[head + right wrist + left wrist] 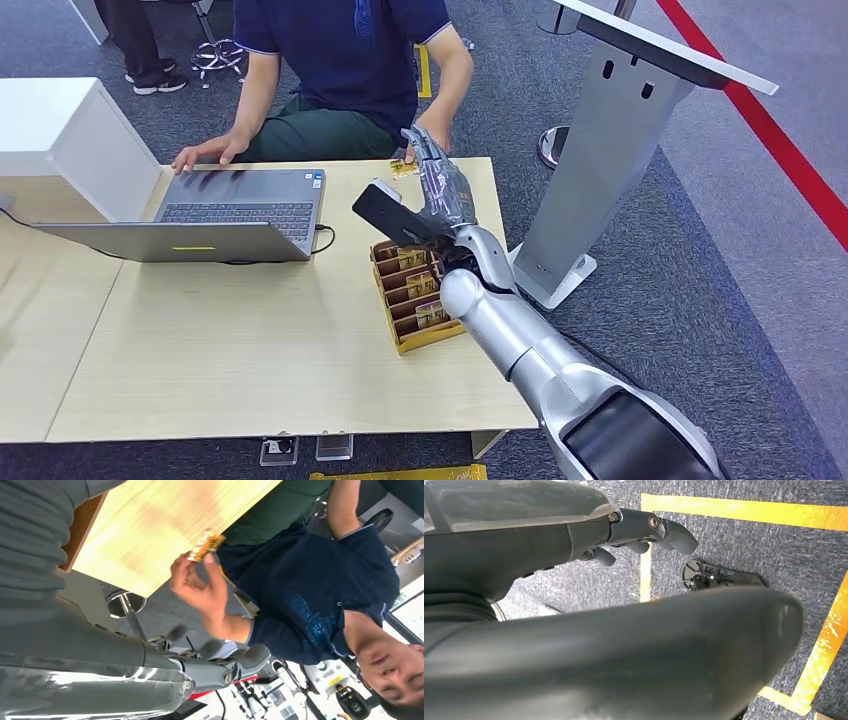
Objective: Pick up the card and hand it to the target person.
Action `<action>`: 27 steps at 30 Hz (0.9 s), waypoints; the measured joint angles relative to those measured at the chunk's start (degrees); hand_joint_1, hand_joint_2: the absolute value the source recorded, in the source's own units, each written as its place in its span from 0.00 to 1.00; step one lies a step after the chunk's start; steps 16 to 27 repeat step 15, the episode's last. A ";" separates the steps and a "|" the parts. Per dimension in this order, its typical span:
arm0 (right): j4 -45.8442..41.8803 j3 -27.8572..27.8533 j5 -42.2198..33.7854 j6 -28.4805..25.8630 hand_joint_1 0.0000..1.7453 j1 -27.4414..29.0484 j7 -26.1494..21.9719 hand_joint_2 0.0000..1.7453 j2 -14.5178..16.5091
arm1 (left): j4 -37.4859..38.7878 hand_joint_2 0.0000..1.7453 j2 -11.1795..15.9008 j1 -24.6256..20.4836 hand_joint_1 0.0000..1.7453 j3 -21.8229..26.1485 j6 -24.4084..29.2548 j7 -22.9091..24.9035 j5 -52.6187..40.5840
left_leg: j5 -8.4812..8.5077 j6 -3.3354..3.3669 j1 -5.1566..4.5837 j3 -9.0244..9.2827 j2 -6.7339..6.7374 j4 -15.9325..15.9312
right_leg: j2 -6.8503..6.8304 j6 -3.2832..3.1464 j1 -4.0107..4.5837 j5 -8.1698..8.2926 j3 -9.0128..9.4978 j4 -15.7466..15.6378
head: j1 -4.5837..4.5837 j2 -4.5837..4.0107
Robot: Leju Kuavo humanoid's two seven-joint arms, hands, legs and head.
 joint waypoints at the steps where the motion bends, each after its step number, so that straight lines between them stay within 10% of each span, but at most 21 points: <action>1: 0.04 -0.01 -0.65 0.04 0.00 0.02 -0.46 1.00 -0.02 | 0.01 0.00 0.00 0.01 0.00 0.01 0.01 0.01 0.09 | 0.00 0.00 0.00 0.00 0.00 0.00 | 0.00 0.00 0.00 0.00 0.00 0.00 | -0.01 0.00; 15: -11.88 -3.52 -18.77 9.06 0.00 8.50 -3.64 1.00 -5.12 | 0.12 0.00 0.02 0.20 0.00 0.01 -0.23 0.06 1.12 | -0.01 0.00 0.00 0.05 0.01 0.02 | 0.00 0.00 0.00 0.00 -0.01 -0.04 | 0.00 0.00; 27: -11.88 -3.52 -18.77 9.06 0.00 8.50 -3.64 1.00 -5.12 | 0.12 0.00 0.02 0.20 0.00 0.01 -0.23 0.06 1.12 | -0.01 0.00 0.00 0.05 0.01 0.02 | 0.00 0.00 0.00 0.00 -0.01 -0.04 | 0.00 0.00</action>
